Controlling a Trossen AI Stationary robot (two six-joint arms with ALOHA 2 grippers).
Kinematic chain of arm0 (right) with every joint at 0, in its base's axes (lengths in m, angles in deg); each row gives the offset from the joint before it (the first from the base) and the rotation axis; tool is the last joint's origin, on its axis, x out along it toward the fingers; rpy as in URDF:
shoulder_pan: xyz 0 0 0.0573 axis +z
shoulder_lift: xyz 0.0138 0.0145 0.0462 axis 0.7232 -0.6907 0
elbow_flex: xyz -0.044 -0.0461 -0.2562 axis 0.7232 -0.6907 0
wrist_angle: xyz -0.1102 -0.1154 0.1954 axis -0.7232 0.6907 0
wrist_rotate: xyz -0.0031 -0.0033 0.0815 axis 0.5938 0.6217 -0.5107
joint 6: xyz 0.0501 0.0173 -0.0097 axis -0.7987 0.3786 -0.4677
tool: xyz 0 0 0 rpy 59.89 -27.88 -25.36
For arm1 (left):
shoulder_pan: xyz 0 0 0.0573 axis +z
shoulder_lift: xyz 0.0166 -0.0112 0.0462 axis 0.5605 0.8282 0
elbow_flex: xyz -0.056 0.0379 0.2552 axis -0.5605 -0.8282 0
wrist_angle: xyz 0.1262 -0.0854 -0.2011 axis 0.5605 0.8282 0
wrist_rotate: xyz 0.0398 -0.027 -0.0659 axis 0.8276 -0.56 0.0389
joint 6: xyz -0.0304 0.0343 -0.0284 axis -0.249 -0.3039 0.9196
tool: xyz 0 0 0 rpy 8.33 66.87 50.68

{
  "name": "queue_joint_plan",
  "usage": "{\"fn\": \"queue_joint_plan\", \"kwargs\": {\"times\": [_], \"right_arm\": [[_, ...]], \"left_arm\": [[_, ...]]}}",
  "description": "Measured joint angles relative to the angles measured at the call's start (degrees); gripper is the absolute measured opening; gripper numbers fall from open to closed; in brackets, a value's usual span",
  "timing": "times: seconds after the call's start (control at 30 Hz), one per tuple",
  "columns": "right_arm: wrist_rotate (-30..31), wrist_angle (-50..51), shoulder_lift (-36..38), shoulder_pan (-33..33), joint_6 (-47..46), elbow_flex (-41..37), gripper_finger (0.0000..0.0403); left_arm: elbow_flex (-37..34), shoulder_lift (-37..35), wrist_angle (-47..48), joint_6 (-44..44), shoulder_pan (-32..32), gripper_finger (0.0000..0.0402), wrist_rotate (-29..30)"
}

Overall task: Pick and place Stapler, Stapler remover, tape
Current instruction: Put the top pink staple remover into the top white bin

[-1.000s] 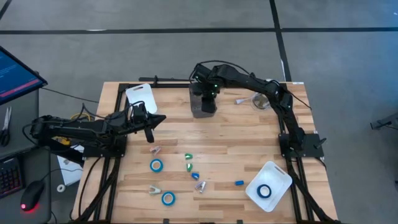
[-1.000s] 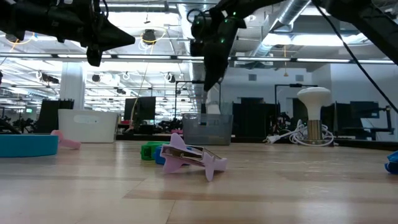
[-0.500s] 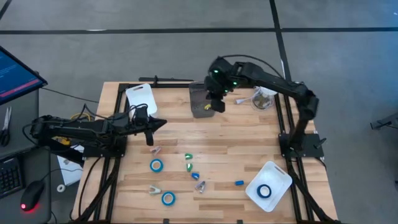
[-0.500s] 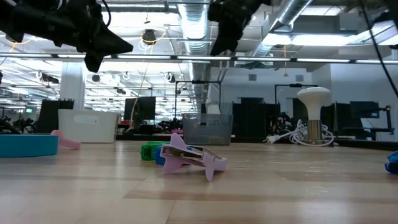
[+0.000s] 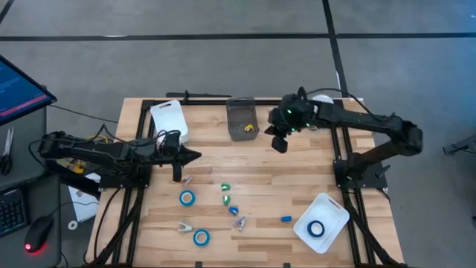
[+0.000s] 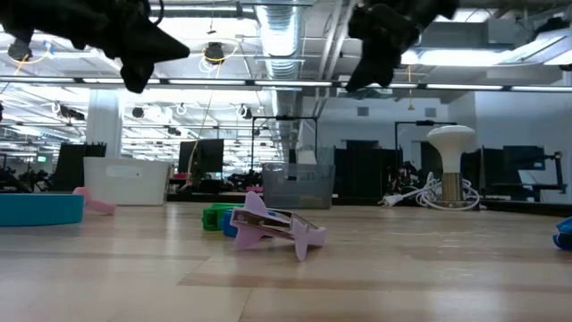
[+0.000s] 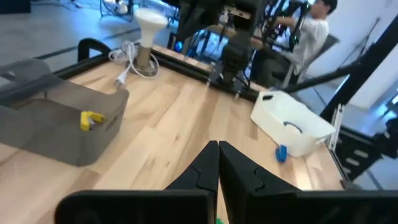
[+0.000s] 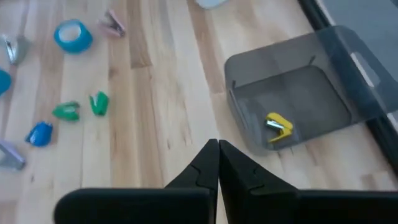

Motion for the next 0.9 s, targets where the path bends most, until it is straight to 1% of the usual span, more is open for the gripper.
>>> {"fn": "queue_joint_plan", "kwargs": {"times": [0.07, 0.2, 0.3, 0.4, 0.57, 0.7, 0.83, 0.9], "right_arm": [[0.87, -2.97, 2.37, 0.82, -2.85, -3.52, 0.0001], [1.43, -5.05, 5.49, 2.33, -6.83, -7.47, 0.0001], [4.68, -3.20, 6.34, 4.00, -8.08, -7.90, 0.0001], [7.73, -1.55, 6.46, 5.65, -8.79, -7.92, 0.0001], [12.15, 2.13, 6.42, 7.89, -10.43, -7.92, 0.0001], [14.64, 4.03, 6.42, 8.62, -10.75, -7.92, 0.0001], [14.79, 4.12, 6.39, 7.97, -10.75, -7.92, 0.0001], [14.85, 4.13, 6.39, 7.61, -10.73, -7.92, 0.0001]], "left_arm": [[2.38, 1.54, 3.86, 0.24, -1.44, 0.0003, 1.83], [7.74, 4.36, 17.64, 2.56, -3.40, 0.0003, 5.34], [11.79, 6.18, 28.57, 5.40, -4.08, 0.0003, 5.87], [15.14, 7.65, 37.29, 9.44, -4.17, 0.0003, 5.86], [17.97, 9.87, 46.35, 17.87, -4.15, 0.0003, 5.69], [18.97, 12.50, 50.52, 26.29, -4.15, 0.0003, 1.73], [19.20, 15.91, 51.34, 35.46, -4.15, 0.0003, -5.22], [19.20, 18.10, 51.52, 37.87, -4.15, 0.0003, -8.10]]}}
